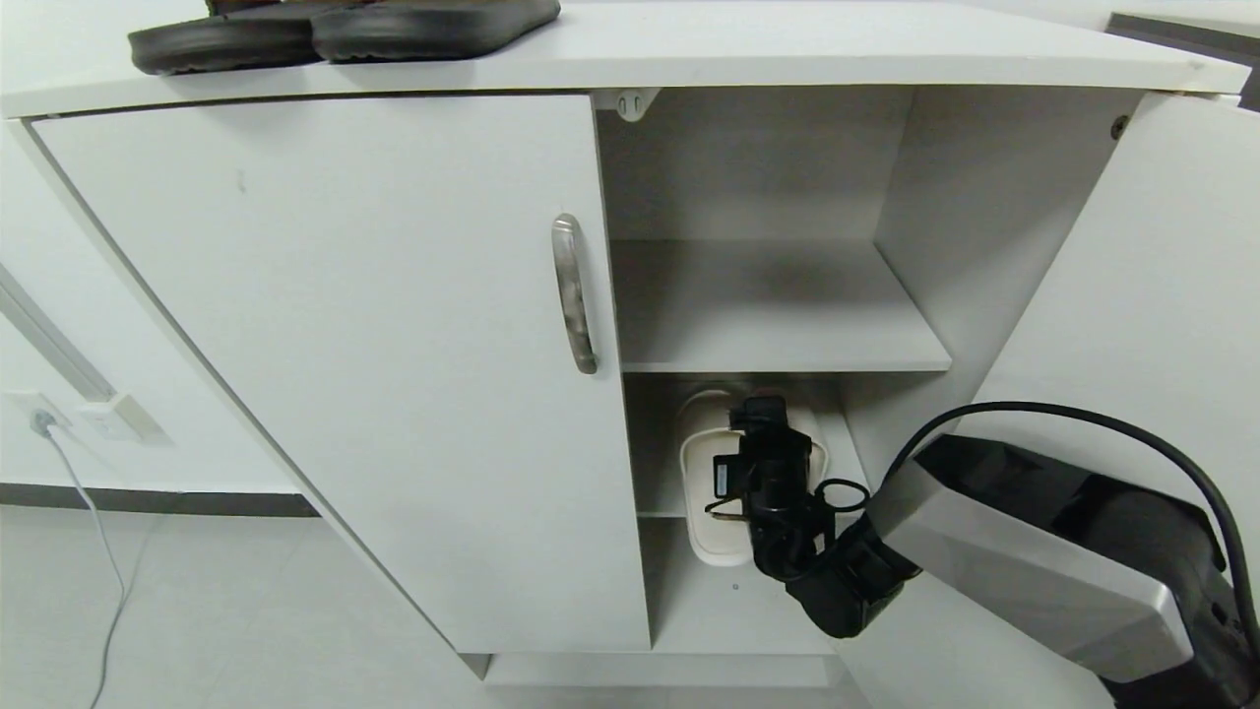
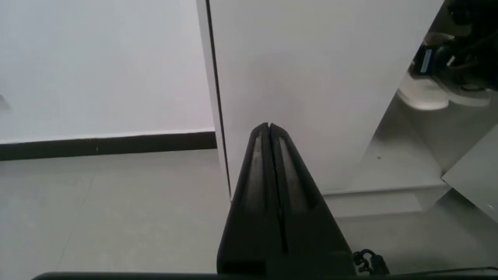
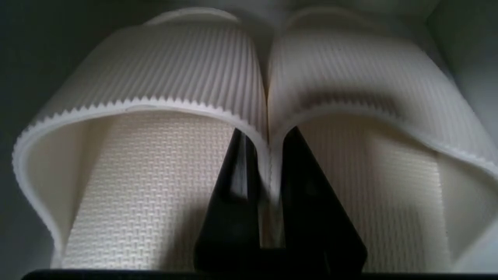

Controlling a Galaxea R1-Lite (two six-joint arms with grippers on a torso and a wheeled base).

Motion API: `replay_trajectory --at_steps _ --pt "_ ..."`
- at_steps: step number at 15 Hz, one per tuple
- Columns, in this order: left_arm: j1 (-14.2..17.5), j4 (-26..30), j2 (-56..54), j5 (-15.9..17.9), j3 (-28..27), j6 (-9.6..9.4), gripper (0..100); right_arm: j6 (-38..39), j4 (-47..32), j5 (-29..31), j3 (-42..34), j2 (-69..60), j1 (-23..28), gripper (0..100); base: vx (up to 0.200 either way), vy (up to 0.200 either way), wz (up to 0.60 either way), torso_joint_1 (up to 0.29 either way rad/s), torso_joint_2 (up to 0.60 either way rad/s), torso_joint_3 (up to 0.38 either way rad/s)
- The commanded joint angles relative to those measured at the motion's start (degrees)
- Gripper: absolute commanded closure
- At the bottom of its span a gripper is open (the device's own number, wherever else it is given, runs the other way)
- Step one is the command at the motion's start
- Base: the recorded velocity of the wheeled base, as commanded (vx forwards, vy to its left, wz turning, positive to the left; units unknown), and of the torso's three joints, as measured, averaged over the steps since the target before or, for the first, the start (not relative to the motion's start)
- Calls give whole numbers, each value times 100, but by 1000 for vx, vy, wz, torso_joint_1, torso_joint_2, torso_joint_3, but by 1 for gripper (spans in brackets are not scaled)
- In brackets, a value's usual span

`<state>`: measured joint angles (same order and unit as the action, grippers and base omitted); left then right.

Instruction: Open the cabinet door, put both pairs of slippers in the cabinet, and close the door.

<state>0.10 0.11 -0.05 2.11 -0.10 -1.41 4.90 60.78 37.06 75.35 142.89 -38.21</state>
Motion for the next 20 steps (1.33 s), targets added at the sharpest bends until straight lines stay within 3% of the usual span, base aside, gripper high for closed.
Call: replay_trajectory --at_steps 1,5,10,20 --pt "-1 -2 5 0 1 1 100 2 -374 -102 612 108 155 100 0 0 0 0 0 0" --pt "-1 -2 5 0 1 10 100 28 -1042 -102 1562 310 375 100 0 0 0 0 0 0" --pt "-1 -2 5 0 1 10 100 28 -1148 -129 1966 653 472 100 0 0 0 0 0 0" --pt "-1 7 5 0 1 10 100 37 -1068 -190 1491 336 419 100 0 0 0 0 0 0"
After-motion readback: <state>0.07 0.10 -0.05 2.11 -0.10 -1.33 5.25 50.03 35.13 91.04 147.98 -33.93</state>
